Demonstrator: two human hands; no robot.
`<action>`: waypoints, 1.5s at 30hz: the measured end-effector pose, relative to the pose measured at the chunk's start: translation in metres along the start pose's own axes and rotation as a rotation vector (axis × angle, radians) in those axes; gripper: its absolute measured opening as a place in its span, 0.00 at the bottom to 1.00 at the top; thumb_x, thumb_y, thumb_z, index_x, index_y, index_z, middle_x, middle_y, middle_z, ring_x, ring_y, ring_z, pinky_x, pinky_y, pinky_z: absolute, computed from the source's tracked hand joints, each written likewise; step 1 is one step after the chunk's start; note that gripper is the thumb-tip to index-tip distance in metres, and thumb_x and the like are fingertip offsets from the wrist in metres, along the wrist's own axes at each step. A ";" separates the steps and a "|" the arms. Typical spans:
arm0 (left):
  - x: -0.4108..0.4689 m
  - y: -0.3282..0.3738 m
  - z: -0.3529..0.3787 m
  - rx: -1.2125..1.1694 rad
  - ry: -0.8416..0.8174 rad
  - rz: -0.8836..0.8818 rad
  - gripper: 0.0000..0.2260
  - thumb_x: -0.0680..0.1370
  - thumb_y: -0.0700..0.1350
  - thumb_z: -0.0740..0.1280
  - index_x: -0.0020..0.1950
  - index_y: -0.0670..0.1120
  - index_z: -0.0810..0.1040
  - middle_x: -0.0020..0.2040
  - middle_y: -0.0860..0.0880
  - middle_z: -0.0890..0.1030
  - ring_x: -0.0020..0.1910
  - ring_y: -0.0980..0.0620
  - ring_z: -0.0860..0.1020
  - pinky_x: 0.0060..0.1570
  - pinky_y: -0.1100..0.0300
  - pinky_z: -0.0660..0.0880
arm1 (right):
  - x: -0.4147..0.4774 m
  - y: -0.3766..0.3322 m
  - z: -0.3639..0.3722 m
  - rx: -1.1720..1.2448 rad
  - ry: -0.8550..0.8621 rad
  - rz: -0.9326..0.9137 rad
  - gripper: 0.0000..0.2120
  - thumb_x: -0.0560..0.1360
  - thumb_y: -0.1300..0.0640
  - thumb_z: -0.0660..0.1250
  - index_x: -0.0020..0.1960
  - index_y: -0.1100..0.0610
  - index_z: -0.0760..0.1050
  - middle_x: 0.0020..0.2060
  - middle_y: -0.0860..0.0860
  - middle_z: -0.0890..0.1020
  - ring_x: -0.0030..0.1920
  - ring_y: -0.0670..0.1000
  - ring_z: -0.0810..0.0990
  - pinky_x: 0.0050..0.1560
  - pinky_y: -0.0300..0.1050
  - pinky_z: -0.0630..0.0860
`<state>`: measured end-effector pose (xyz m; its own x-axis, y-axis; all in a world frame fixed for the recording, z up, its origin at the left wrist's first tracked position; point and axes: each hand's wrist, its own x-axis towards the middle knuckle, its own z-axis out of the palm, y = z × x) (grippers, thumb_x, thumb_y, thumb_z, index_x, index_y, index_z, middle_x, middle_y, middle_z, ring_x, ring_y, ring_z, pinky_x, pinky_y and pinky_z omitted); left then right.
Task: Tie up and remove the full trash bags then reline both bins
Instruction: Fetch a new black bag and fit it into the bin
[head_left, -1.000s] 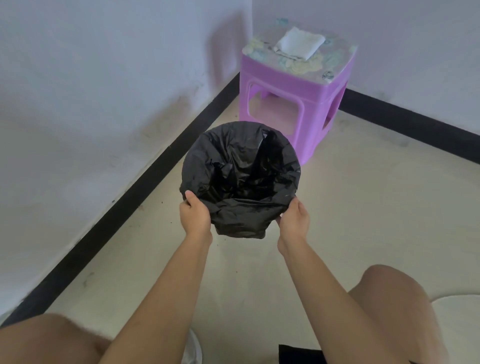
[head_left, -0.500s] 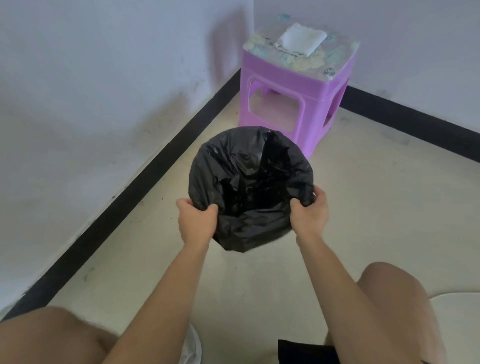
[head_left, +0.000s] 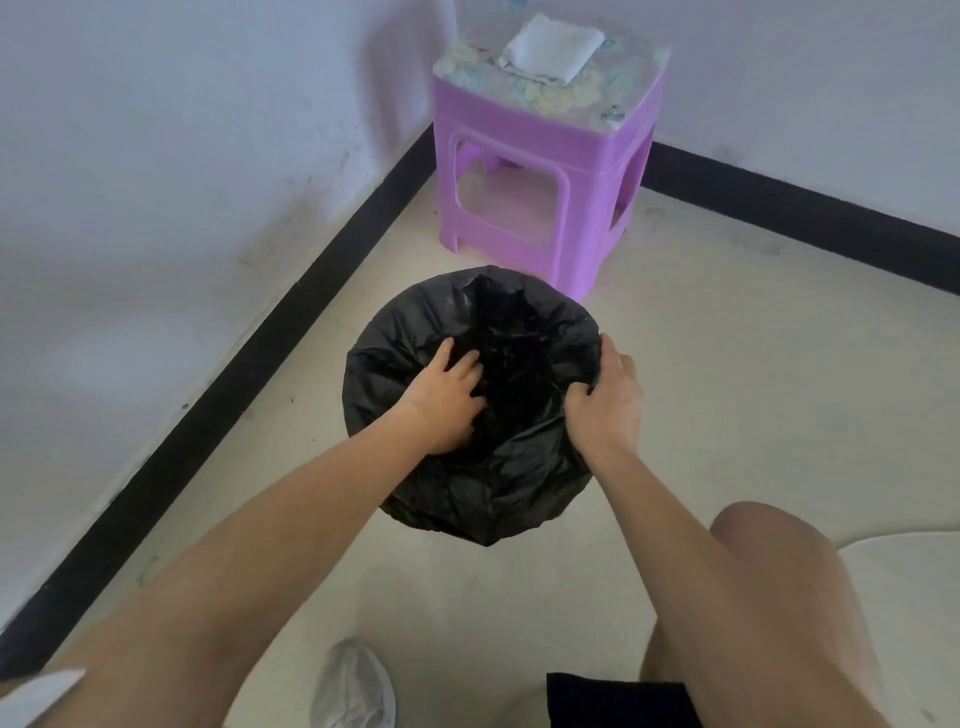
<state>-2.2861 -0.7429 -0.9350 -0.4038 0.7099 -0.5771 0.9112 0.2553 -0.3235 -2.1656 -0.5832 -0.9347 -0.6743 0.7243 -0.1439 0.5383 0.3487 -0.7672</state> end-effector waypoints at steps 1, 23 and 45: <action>0.008 -0.005 0.013 0.100 -0.140 -0.042 0.28 0.81 0.63 0.52 0.79 0.53 0.57 0.80 0.42 0.52 0.79 0.40 0.45 0.73 0.34 0.37 | 0.001 0.000 0.001 -0.007 -0.003 -0.003 0.32 0.73 0.67 0.60 0.76 0.54 0.64 0.52 0.51 0.71 0.50 0.54 0.73 0.51 0.39 0.66; -0.073 0.017 0.037 -0.631 0.353 -0.781 0.22 0.76 0.45 0.65 0.71 0.50 0.72 0.81 0.44 0.47 0.79 0.39 0.50 0.71 0.38 0.58 | -0.025 -0.029 0.038 -1.450 -1.032 -0.266 0.32 0.81 0.41 0.49 0.81 0.52 0.48 0.80 0.57 0.55 0.80 0.61 0.50 0.77 0.64 0.41; -0.056 -0.004 0.030 -0.517 0.885 -0.619 0.24 0.80 0.61 0.59 0.70 0.48 0.73 0.73 0.42 0.69 0.74 0.40 0.64 0.71 0.40 0.55 | -0.008 -0.051 0.040 0.171 -0.093 0.045 0.31 0.83 0.63 0.50 0.81 0.56 0.39 0.75 0.62 0.62 0.68 0.62 0.69 0.64 0.46 0.64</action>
<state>-2.2702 -0.8033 -0.9240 -0.7732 0.5273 0.3523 0.5895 0.8025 0.0925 -2.2074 -0.6306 -0.9195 -0.6995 0.6760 -0.2319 0.4808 0.2050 -0.8525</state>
